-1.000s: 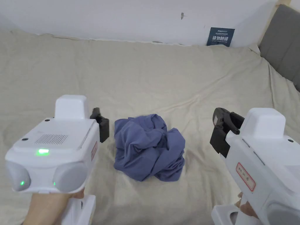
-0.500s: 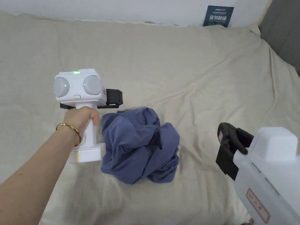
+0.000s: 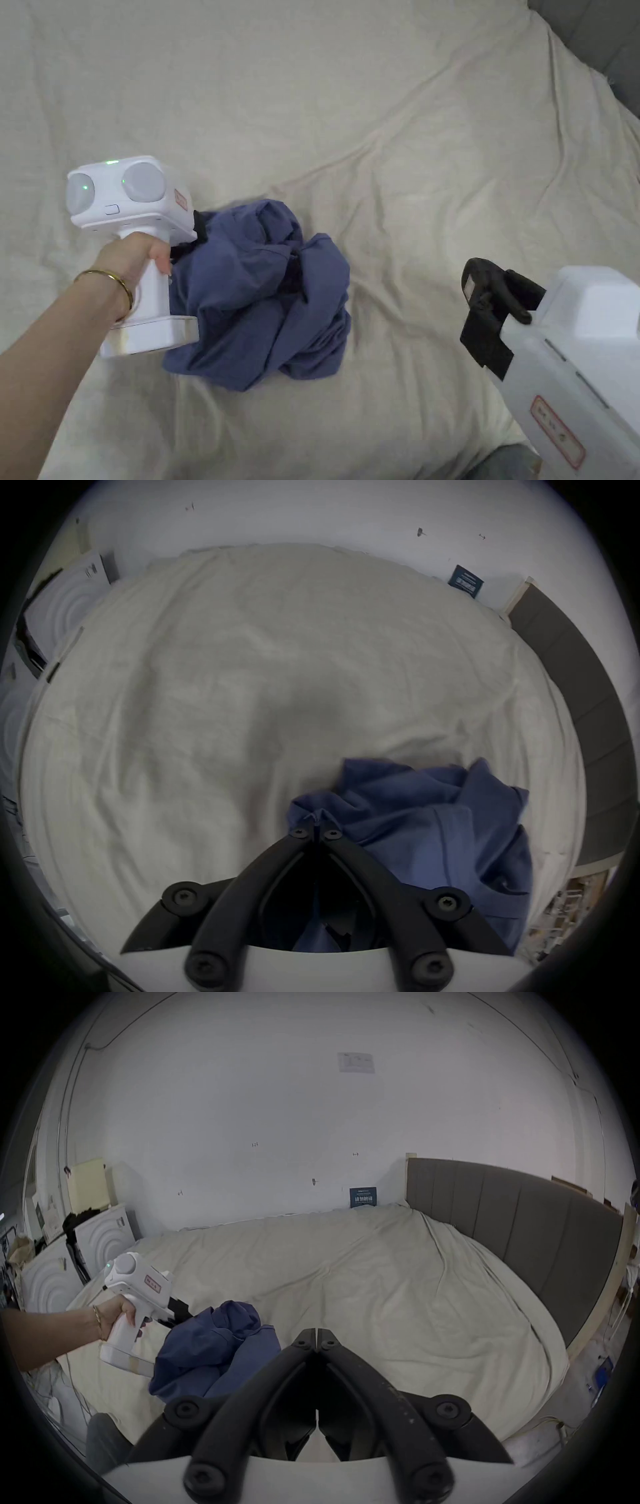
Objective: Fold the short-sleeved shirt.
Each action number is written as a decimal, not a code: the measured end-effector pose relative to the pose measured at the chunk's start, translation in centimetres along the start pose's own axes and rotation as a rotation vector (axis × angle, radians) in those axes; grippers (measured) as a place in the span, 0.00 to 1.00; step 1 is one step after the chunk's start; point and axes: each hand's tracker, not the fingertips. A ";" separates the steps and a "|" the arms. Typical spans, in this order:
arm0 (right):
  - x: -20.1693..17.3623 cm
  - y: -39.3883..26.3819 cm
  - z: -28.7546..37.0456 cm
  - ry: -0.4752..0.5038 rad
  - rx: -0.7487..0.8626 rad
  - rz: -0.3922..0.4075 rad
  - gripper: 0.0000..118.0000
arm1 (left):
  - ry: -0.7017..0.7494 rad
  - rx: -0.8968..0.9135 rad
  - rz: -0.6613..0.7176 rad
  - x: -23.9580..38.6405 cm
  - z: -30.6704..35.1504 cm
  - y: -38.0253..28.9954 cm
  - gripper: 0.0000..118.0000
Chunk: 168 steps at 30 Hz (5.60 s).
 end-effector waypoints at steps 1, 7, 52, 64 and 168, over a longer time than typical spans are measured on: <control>0.0 0.1 0.1 -0.001 -0.001 0.004 0.01 | 0.023 0.018 0.000 0.0 0.5 0.2 0.01; -0.5 0.7 -0.3 0.014 -0.011 0.057 0.01 | 0.044 0.203 -0.089 -0.5 6.2 1.1 0.01; 2.8 16.4 4.1 0.213 0.001 0.061 0.09 | -0.107 0.589 0.156 -10.6 28.4 -1.9 0.01; 5.6 24.9 8.7 0.117 0.148 -0.014 0.07 | 0.112 1.165 -0.097 -14.0 41.5 0.8 0.01; -2.6 4.5 5.5 0.016 0.242 0.051 0.01 | 0.157 0.939 -0.217 -2.6 25.1 -16.9 0.00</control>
